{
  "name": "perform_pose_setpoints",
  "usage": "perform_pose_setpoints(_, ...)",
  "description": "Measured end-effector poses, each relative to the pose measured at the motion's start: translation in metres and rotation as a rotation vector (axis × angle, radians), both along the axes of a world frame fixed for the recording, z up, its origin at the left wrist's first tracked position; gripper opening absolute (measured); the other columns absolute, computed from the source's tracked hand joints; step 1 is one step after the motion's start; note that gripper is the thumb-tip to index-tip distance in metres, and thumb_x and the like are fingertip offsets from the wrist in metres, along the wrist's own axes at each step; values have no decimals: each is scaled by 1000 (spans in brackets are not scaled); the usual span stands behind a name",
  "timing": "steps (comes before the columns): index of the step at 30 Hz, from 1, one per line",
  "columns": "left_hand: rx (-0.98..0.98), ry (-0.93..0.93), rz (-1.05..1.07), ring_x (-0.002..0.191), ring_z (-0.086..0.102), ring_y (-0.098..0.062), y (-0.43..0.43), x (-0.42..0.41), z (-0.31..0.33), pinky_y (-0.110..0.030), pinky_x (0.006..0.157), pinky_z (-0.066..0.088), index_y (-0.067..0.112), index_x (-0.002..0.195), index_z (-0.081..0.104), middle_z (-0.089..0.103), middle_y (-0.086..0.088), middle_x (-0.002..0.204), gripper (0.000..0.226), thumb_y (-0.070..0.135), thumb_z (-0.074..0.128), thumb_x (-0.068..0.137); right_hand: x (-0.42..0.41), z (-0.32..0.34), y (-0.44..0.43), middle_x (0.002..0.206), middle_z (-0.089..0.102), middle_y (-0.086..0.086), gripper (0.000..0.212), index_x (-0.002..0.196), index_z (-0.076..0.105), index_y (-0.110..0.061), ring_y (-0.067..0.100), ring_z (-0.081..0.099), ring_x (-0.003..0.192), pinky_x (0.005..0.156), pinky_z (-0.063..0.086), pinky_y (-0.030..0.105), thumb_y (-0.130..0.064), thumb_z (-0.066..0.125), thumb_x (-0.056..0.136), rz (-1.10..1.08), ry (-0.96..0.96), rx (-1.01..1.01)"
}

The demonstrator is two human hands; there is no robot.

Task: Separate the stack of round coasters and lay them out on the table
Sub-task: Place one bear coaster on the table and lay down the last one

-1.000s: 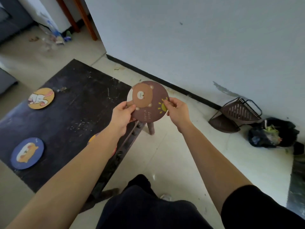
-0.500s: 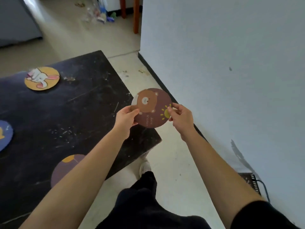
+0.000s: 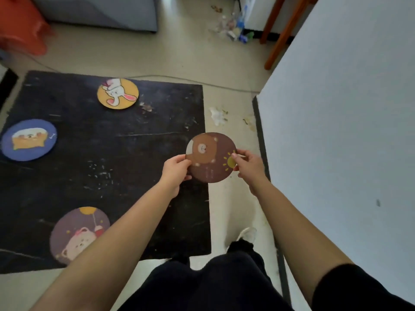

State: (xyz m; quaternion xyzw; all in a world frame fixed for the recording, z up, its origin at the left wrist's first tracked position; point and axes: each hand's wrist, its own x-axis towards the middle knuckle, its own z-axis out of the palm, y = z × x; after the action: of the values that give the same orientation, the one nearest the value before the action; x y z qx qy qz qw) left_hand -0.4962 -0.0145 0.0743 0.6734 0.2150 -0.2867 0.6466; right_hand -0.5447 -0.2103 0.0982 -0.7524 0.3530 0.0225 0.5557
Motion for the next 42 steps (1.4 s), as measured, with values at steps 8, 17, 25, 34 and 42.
perform_pose_setpoints(8, 109, 49, 436, 82, 65, -15, -17, 27, -35, -29, 64, 55, 22, 103, 67, 71, 0, 95, 17, 12, 56, 96, 127, -62, -24, 102, 69, 4, 28, 120, 65, -14, 8, 60, 74, 51, 44, 15, -26, 62, 95, 427, 86, 80)
perform_pose_setpoints(17, 211, 130, 966, 85, 64, -21, -78, -8, -22, -27, 56, 43, 11, 116, 70, 72, -8, 98, 25, 8, 65, 91, 200, -76, -31, 83, 72, 1, 24, 114, 69, -9, 0, 59, 53, 50, 47, 16, -17, 68, 91, 966, 161, 178)
perform_pose_setpoints(25, 174, 104, 1289, 65, 57, -12, -106, -38, -20, -25, 57, 41, 11, 111, 69, 67, -3, 79, 20, 5, 61, 93, 210, -59, 1, 76, 69, -4, 21, 112, 68, -21, 8, 58, 60, 51, 47, 24, -19, 63, 91, 1293, 216, 77)
perform_pose_setpoints(34, 99, 177, 1367, 72, 61, -13, -115, -43, -65, -25, 62, 51, 4, 113, 68, 70, -11, 94, 22, 7, 66, 91, 214, -88, 6, 95, 72, 3, 31, 119, 67, -19, 14, 65, 76, 64, 54, 31, -26, 66, 89, 1427, 195, -107)
perform_pose_setpoints(42, 59, 262, 1340, 68, 65, -15, -108, -17, -101, -26, 58, 55, 7, 104, 69, 72, -9, 86, 17, 6, 70, 88, 242, -109, 8, 101, 74, 3, 22, 109, 70, -25, 24, 69, 99, 92, 56, 47, -26, 65, 88, 1419, 188, -227)
